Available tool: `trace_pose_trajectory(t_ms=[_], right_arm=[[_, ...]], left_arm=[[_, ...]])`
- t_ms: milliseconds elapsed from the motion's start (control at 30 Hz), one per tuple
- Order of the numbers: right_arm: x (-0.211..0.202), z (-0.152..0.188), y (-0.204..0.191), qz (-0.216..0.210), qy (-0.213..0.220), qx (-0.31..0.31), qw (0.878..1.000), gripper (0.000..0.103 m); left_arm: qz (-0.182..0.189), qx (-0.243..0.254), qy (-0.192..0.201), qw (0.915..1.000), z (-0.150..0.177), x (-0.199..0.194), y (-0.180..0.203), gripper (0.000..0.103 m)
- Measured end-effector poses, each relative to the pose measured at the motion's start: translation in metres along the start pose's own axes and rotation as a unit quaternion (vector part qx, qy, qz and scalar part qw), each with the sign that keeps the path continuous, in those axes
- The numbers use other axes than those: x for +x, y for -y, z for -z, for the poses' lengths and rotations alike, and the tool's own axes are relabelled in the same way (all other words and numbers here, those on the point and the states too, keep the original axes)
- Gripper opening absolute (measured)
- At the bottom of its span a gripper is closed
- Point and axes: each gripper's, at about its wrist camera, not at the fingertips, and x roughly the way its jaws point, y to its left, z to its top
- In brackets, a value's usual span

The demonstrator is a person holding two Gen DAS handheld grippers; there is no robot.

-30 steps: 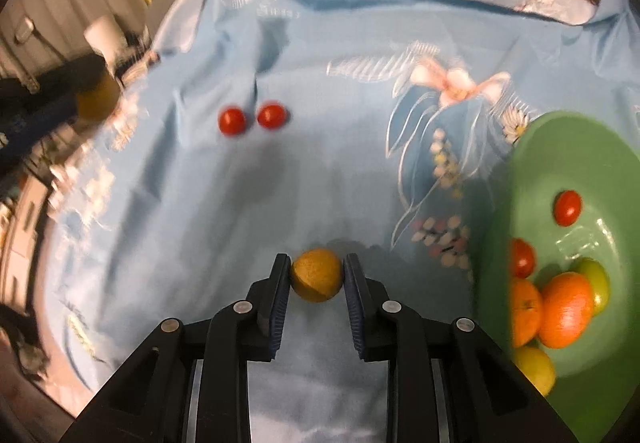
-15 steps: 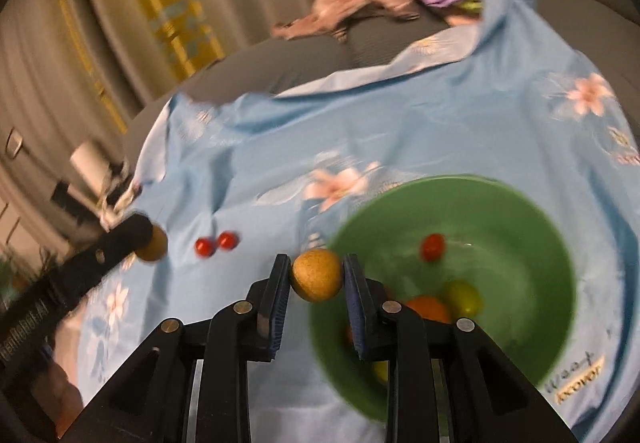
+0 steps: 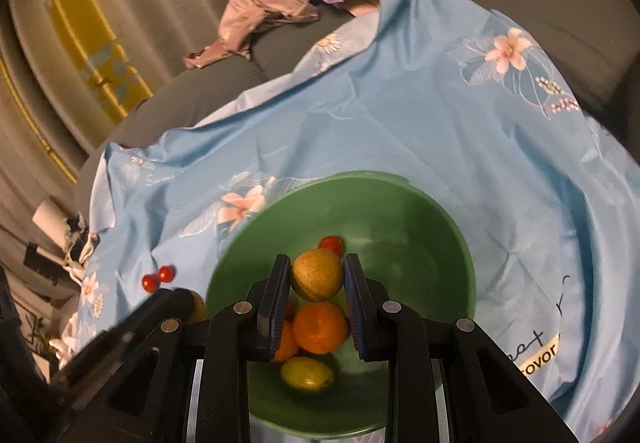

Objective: Organize fruits
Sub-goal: 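Carry both held yellow fruits over the green bowl with both tools, then open both tools to release the yellow fruits into the bowl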

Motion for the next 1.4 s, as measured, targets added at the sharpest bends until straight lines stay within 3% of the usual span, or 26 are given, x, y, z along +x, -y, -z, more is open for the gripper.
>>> trace_pose_trajectory(t_ms=[467,1400], right_arm=[[0.022,0.003,0.011,0.019,-0.042,0.001,0.999,0.027],[0.034,0.006,0.011,0.035,-0.064,-0.005,0.997,0.027]], left_arm=[[0.002,0.029,-0.038,0.9989,0.01,0.028,0.016,0.024],[-0.011,0.032,-0.048,0.9983,0.012,0.036,0.015,0.026]])
